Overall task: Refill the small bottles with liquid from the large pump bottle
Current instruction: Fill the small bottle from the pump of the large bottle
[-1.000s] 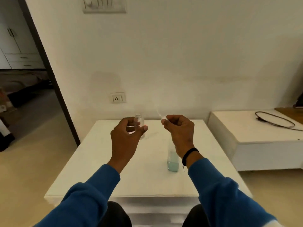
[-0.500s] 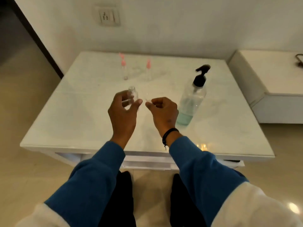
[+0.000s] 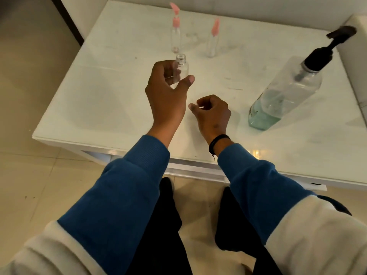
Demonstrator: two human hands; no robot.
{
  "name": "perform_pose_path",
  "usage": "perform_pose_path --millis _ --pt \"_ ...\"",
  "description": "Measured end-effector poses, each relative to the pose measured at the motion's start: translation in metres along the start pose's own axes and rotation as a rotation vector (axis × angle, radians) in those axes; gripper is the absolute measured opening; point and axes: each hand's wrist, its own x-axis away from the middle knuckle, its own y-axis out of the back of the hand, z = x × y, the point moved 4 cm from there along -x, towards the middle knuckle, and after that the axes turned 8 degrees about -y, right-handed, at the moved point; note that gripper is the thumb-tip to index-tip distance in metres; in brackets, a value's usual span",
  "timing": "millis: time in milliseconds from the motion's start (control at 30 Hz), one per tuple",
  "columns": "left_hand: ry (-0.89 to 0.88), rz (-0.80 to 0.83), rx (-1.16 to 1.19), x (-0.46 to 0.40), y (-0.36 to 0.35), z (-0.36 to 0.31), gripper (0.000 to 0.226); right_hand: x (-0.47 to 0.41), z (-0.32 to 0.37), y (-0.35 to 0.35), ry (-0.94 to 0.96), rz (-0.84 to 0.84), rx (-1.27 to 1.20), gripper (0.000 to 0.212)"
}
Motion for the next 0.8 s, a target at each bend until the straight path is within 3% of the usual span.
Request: perform_pose_path --millis 800 --pt "0.042 0.045 0.020 0.0025 -0.0047 -0.0006 0.036 -0.0023 -0.0003 -0.0103 -0.027 0.002 0.046 0.027"
